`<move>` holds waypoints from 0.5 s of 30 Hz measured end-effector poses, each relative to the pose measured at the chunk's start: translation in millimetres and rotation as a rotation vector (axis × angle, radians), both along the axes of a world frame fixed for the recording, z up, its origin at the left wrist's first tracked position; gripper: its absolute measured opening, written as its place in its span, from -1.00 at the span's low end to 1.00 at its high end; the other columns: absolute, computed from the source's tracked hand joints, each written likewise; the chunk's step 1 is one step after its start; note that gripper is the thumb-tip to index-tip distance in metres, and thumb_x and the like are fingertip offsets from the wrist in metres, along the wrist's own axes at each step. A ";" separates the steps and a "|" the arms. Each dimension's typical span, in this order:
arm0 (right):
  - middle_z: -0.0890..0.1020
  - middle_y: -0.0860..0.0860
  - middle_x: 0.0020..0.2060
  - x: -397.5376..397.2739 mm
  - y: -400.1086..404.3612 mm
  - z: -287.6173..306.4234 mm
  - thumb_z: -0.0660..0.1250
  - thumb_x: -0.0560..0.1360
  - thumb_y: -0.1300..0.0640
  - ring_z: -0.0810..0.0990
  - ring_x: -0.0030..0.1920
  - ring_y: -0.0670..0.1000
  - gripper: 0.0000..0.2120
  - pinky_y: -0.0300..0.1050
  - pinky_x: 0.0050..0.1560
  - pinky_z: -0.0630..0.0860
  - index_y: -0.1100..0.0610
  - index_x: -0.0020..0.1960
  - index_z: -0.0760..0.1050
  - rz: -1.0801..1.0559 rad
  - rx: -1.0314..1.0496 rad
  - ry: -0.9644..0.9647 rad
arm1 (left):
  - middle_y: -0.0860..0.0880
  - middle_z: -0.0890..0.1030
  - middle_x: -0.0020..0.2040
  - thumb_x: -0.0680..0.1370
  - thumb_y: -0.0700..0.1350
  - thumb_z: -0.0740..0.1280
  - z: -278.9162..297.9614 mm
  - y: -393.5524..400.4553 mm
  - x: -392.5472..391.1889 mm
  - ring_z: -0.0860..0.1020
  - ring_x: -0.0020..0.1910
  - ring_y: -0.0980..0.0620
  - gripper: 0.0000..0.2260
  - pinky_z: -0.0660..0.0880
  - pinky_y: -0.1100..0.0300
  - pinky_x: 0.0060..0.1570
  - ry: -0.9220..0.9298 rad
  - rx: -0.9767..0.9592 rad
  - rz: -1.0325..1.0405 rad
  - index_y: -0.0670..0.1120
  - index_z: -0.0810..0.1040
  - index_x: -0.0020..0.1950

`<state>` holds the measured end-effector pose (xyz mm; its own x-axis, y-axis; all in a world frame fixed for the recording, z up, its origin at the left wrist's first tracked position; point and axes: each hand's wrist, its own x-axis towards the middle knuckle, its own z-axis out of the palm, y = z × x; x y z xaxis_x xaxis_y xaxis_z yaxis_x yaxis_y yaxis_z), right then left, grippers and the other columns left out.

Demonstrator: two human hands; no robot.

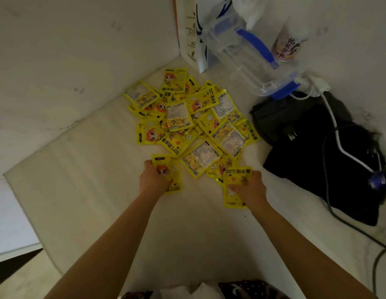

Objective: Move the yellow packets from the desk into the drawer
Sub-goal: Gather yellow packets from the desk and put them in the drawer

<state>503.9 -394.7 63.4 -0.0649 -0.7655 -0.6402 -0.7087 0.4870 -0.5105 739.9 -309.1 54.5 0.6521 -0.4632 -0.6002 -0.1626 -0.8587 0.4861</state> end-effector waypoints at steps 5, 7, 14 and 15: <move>0.53 0.02 -0.04 -10.1 3.2 1.3 0.47 0.39 0.14 0.57 0.08 0.15 -0.60 -0.11 -0.09 0.44 0.18 0.17 0.45 0.082 -0.045 -0.043 | -0.10 0.64 -0.11 0.40 -0.22 0.42 -0.5 33.7 5.1 0.62 -0.05 -0.15 -0.81 0.57 0.05 -0.12 0.087 -0.008 0.048 -0.08 0.60 -0.01; 0.61 0.09 -0.05 -10.6 -4.9 5.5 0.46 0.41 0.17 0.60 0.01 0.15 -0.72 -0.13 -0.11 0.45 0.19 0.08 0.50 0.128 -0.099 -0.079 | -0.10 0.64 -0.20 0.41 -0.17 0.41 4.8 37.5 10.0 0.63 -0.10 -0.17 -0.96 0.52 0.10 -0.19 0.078 -0.048 0.080 -0.07 0.60 -0.16; 0.61 0.15 -0.13 19.1 -71.0 24.7 0.48 0.38 0.22 0.60 -0.09 0.14 -0.76 -0.11 -0.15 0.51 0.24 -0.02 0.50 0.276 -0.220 -0.152 | -0.06 0.65 -0.11 0.29 0.03 0.39 34.2 -23.6 27.9 0.62 -0.08 -0.11 -0.64 0.58 -0.08 -0.01 0.027 -0.205 0.007 -0.03 0.57 0.05; 0.59 0.13 -0.13 25.4 -81.0 25.9 0.49 0.37 0.20 0.59 -0.09 0.13 -0.74 -0.06 -0.12 0.51 0.23 -0.02 0.48 0.314 -0.215 -0.134 | -0.08 0.64 -0.09 0.29 0.02 0.38 37.7 -37.4 30.3 0.61 -0.07 -0.13 -0.61 0.57 -0.08 0.00 0.013 -0.219 -0.005 -0.06 0.56 0.09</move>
